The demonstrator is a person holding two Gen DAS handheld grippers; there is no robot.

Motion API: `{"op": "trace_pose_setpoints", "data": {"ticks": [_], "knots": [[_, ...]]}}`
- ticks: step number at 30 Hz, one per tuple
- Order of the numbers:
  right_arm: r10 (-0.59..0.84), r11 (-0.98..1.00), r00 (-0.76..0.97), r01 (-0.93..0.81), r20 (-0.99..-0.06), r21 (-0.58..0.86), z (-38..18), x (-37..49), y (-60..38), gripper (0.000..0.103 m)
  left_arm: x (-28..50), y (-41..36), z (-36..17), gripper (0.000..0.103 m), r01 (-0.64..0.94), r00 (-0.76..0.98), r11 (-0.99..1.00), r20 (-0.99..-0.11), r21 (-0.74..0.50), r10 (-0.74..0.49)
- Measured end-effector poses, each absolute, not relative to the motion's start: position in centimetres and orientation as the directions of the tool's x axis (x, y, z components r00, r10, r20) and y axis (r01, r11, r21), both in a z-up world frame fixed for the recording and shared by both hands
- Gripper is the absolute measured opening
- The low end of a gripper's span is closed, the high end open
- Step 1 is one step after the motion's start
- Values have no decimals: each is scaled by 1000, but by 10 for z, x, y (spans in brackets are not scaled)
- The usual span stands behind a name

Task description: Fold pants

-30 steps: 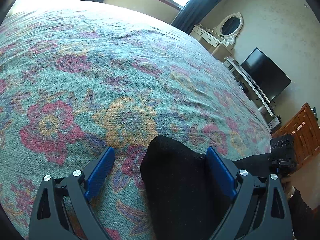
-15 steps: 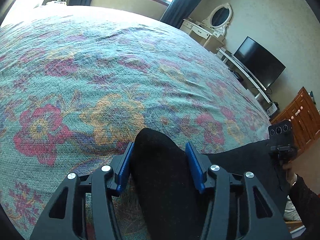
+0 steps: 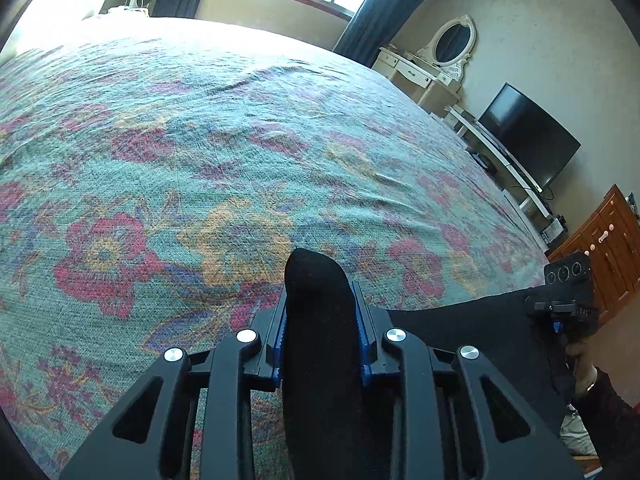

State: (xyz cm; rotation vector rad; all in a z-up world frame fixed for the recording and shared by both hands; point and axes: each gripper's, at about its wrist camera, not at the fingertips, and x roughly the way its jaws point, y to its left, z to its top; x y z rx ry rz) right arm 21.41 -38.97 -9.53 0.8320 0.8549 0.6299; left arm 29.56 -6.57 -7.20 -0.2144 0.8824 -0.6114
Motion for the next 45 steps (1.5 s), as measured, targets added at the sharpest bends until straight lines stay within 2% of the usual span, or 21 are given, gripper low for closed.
{"op": "trace_pose_setpoints", "data": {"ticks": [12,13,14,15,17,20,21,22,23,24,25,30,31,32,33,35,38,45], "knots": [[756,551,512,-163,-407,818,-78,233,-366,32,307,-26,-50,25,316,545,859,-665,-402,-511],[757,551,508,-161,-410,819,-79,235,-365,32,312,-19,-50,17,289,563,874,-669,-392,-486],[758,550,506,-159,-410,820,-80,237,-364,32,316,-11,-50,0,254,581,884,-669,-392,-464],[760,548,503,-154,-412,822,-82,238,-365,32,321,1,-51,0,217,591,889,-670,-404,-449],[763,544,498,-150,-412,826,-85,236,-368,32,330,23,-60,0,185,524,813,-644,-552,-557],[772,531,494,-154,-400,833,-88,233,-371,32,321,38,-63,1,197,519,793,-625,-576,-583],[774,526,494,-154,-396,836,-89,233,-372,32,318,38,-65,4,215,495,789,-632,-576,-597],[777,518,495,-153,-389,841,-91,233,-373,32,314,35,-68,23,231,460,775,-636,-588,-619],[777,515,497,-151,-385,844,-92,233,-373,33,312,31,-71,58,242,422,756,-635,-609,-647],[778,510,500,-150,-380,847,-94,233,-374,33,310,26,-74,69,248,387,733,-629,-634,-675],[779,503,503,-146,-374,852,-95,233,-374,33,308,21,-76,75,252,356,708,-617,-660,-702],[781,491,506,-134,-366,861,-98,232,-377,35,310,-6,-79,75,278,272,680,-624,-678,-733],[783,488,504,-134,-365,862,-98,232,-377,35,309,-12,-80,75,294,258,683,-633,-668,-730],[785,484,503,-133,-362,865,-98,233,-377,36,306,-18,-79,56,326,258,689,-641,-647,-723],[788,478,501,-132,-357,868,-98,233,-378,37,302,-24,-77,43,364,269,706,-657,-607,-704],[794,463,500,-129,-346,877,-101,233,-379,37,300,-27,-77,28,387,278,719,-670,-578,-688],[798,454,500,-134,-335,881,-103,233,-382,37,302,-19,-82,22,349,263,686,-636,-639,-726],[794,464,510,-157,-330,872,-98,235,-381,32,304,-22,-68,19,372,333,732,-654,-571,-680]]}}
